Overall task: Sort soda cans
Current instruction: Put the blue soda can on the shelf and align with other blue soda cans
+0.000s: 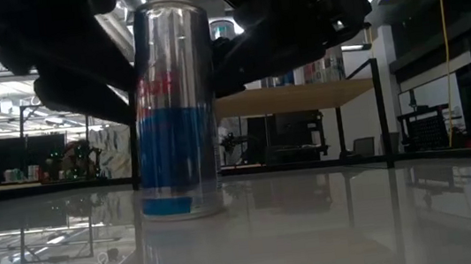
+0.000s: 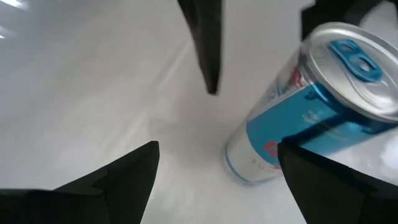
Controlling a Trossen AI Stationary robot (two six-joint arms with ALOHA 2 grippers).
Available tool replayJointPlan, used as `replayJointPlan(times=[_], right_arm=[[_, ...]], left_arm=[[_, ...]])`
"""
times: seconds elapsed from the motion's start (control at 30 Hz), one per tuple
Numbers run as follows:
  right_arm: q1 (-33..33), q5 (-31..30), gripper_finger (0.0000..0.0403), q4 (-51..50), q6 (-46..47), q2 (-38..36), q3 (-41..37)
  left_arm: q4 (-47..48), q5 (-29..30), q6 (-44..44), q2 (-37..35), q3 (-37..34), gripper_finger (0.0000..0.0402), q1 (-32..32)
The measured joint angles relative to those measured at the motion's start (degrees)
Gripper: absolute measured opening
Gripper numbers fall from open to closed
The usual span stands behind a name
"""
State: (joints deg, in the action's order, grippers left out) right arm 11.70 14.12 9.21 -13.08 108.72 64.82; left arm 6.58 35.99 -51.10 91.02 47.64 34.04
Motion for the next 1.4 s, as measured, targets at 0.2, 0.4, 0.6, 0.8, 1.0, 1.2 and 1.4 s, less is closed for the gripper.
replayJointPlan(times=[0.2, 0.4, 0.6, 0.8, 1.0, 1.2, 1.4], right_arm=[[-0.2, -2.0, 0.0348, -2.0, 0.0, 0.0, 0.0], [-0.2, -6.9, 0.0348, -2.6, 2.4, 0.0, 0.0], [-0.2, -6.5, 0.0348, -4.0, 2.4, -0.5, 0.0], [-0.1, -6.0, 0.0348, -9.0, 2.4, -4.1, 0.0], [0.0, -4.1, 0.0348, -11.9, 2.9, -7.8, 0.0], [0.0, -0.9, 0.0348, -12.5, 9.1, -10.3, 0.0], [0.3, 2.1, 0.0348, -11.8, 18.7, -12.6, 0.0]], left_arm=[[-0.4, -2.4, -2.7, 0.0, 0.0, 0.0334, 1.4], [-0.4, -2.7, -3.0, 0.0, 0.0, 0.0334, 2.5], [-0.2, -2.6, -3.0, 0.0, 0.0, 0.0334, 2.8], [0.3, -2.5, -3.0, 0.0, 0.0, 0.0334, 2.9], [0.3, -2.5, -3.0, 0.0, 0.0, 0.0334, 2.9], [0.3, -2.5, -3.9, 0.0, 0.0, 0.0334, 2.9], [0.4, -2.5, -3.9, 0.0, 0.0, 0.0334, 2.8]])
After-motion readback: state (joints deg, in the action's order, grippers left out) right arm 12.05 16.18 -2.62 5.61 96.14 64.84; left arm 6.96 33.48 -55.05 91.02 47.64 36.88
